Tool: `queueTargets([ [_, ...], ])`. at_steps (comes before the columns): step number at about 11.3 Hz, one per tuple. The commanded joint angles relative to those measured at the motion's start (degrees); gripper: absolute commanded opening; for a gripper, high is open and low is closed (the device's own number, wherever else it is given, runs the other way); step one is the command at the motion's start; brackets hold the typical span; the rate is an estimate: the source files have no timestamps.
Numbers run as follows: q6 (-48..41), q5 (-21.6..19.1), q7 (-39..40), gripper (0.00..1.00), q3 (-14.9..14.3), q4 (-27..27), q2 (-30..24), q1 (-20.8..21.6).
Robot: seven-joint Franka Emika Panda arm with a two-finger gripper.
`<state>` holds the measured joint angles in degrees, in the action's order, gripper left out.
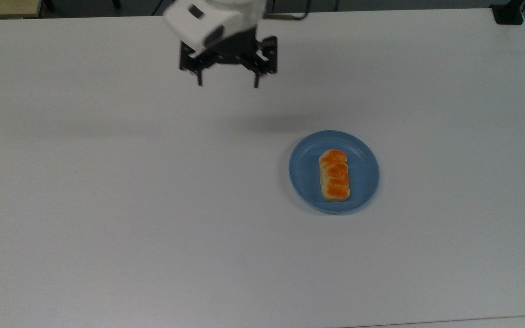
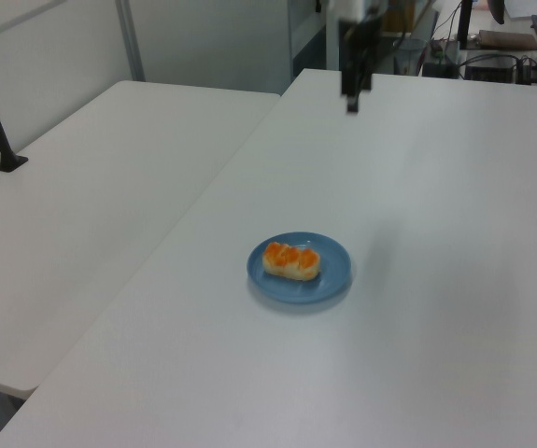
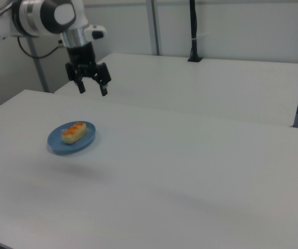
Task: Put the bread on a plate
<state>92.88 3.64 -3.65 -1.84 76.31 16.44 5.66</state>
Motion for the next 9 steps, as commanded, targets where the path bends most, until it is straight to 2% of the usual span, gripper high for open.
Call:
queueTargets([
  [1,-3.0,-0.7,2.8,1.00,1.1,6.7,-10.2,-6.3],
  [3,-3.1,-0.8,5.0,1.00,1.1,8.6,-13.3,-8.8],
  [9,-3.9,-0.8,4.4,1.00,1.1,8.5,-13.6,-8.0],
])
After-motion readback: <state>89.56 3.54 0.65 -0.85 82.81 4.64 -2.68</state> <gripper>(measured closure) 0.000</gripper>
